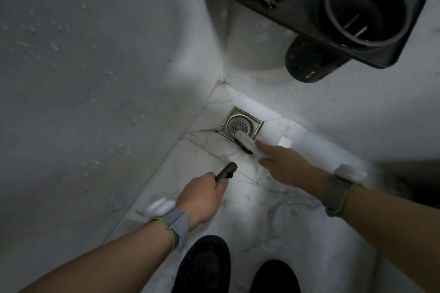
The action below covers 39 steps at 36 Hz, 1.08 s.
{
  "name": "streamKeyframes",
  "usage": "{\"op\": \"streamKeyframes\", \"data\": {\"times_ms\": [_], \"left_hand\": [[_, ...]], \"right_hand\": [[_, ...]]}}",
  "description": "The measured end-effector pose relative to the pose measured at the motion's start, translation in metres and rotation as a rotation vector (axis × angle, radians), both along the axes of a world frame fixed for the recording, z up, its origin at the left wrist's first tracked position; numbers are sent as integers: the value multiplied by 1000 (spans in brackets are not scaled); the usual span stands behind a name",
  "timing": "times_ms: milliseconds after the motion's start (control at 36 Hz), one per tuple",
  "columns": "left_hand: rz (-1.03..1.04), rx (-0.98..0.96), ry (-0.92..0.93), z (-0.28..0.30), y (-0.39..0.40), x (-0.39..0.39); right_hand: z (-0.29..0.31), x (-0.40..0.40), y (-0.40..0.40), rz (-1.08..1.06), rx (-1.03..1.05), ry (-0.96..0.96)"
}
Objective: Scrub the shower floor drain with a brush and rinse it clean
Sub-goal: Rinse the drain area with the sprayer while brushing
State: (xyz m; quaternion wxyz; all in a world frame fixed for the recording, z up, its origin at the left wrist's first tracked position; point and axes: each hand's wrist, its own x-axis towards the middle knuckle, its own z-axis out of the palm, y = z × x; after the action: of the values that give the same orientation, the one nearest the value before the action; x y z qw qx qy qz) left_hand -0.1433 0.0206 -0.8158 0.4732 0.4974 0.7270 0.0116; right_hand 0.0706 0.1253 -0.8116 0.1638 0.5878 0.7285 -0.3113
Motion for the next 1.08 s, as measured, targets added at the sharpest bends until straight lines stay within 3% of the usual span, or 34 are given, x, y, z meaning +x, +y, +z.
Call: {"op": "streamKeyframes", "data": {"times_ms": [333, 1083], "left_hand": [[78, 25, -19, 0, 14, 7], [219, 19, -22, -2, 22, -10]], "right_hand": [[11, -6, 13, 47, 206, -164], [18, -21, 9, 96, 193, -206]]}}
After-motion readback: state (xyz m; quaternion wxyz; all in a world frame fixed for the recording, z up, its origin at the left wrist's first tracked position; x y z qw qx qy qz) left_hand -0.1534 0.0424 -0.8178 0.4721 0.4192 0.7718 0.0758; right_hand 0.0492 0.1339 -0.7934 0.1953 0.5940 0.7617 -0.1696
